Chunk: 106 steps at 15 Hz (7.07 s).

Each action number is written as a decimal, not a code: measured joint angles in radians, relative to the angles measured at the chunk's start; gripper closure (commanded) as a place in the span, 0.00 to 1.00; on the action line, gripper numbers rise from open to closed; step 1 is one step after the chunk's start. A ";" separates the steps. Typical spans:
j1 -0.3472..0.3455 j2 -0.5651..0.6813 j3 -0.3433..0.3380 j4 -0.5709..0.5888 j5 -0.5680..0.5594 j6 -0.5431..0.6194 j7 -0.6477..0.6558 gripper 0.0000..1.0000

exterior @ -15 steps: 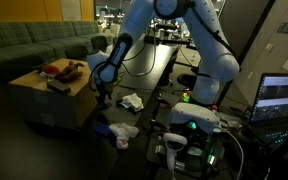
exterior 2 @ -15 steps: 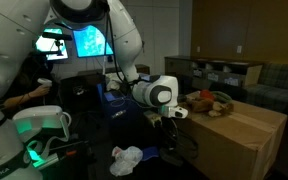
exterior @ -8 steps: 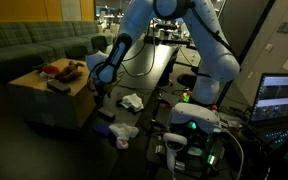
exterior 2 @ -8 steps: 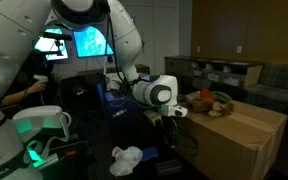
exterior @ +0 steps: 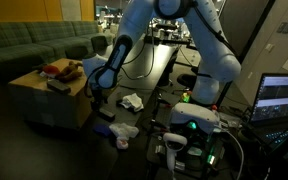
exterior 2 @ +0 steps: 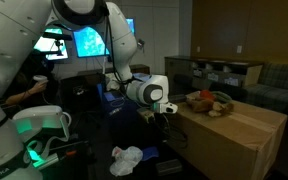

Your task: Pick up all the object from the box and put them on the table, then pick up all the objects from the table and put them on the box

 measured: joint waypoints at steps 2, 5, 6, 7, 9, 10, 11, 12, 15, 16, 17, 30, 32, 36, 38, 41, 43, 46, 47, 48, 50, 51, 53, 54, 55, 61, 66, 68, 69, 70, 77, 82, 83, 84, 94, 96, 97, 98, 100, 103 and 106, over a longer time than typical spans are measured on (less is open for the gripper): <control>0.011 0.000 0.026 -0.018 0.022 0.034 -0.002 0.00; 0.017 0.001 0.067 -0.044 0.065 0.077 -0.020 0.00; 0.017 0.003 0.079 -0.052 0.081 0.091 -0.030 0.00; 0.017 0.006 0.090 -0.059 0.100 0.105 -0.043 0.00; 0.012 0.012 0.110 -0.073 0.134 0.130 -0.075 0.00; 0.009 0.016 0.120 -0.078 0.149 0.140 -0.093 0.00; 0.003 0.022 0.128 -0.081 0.160 0.148 -0.111 0.00; -0.003 0.028 0.137 -0.083 0.172 0.156 -0.130 0.00; -0.028 0.053 0.158 -0.083 0.191 0.178 -0.182 0.00; -0.035 0.062 0.162 -0.082 0.191 0.181 -0.196 0.00; -0.041 0.071 0.164 -0.080 0.191 0.183 -0.210 0.00; -0.060 0.189 0.166 -0.002 0.191 0.183 -0.306 0.00; -0.066 0.205 0.166 0.009 0.191 0.183 -0.313 0.00; -0.073 0.221 0.164 0.026 0.191 0.183 -0.322 0.00; -0.075 0.221 0.163 0.031 0.191 0.184 -0.328 0.00; -0.076 0.219 0.163 0.034 0.191 0.199 -0.346 0.00; -0.076 0.219 0.162 0.034 0.188 0.208 -0.354 0.00; -0.076 0.219 0.158 0.034 0.187 0.211 -0.359 0.00; -0.076 0.219 0.156 0.034 0.187 0.212 -0.360 0.00; -0.076 0.219 0.153 0.034 0.187 0.212 -0.361 0.00; -0.076 0.219 0.145 0.034 0.187 0.213 -0.361 0.00; -0.076 0.219 0.141 0.034 0.186 0.213 -0.361 0.00; -0.076 0.219 0.136 0.034 0.186 0.213 -0.363 0.00; -0.076 0.220 0.136 0.034 0.186 0.213 -0.365 0.00; -0.076 0.220 0.136 0.034 0.186 0.212 -0.366 0.00; -0.076 0.224 0.137 0.034 0.186 0.212 -0.369 0.00; -0.078 0.247 0.132 0.045 0.186 0.212 -0.369 0.00; -0.080 0.261 0.132 0.057 0.186 0.212 -0.369 0.00; -0.080 0.269 0.132 0.064 0.186 0.212 -0.369 0.00; -0.080 0.276 0.132 0.071 0.186 0.212 -0.369 0.00; -0.083 0.288 0.132 0.091 0.186 0.207 -0.369 0.42; -0.092 0.286 0.134 0.100 0.186 0.193 -0.369 0.69; -0.093 0.285 0.135 0.100 0.186 0.190 -0.369 0.74; -0.093 0.282 0.135 0.100 0.186 0.186 -0.369 0.77; -0.058 0.103 0.122 0.038 0.186 0.154 -0.337 0.93; -0.031 0.049 0.096 0.014 0.185 0.141 -0.308 0.93; -0.016 0.017 0.079 -0.003 0.182 0.125 -0.290 0.93; 0.000 -0.017 0.059 -0.023 0.176 0.108 -0.271 0.93; 0.035 -0.090 0.013 -0.066 0.148 0.064 -0.219 0.93; 0.099 -0.209 -0.072 -0.131 0.045 -0.008 -0.086 0.93; 0.153 -0.317 -0.151 -0.164 -0.109 -0.091 0.101 0.93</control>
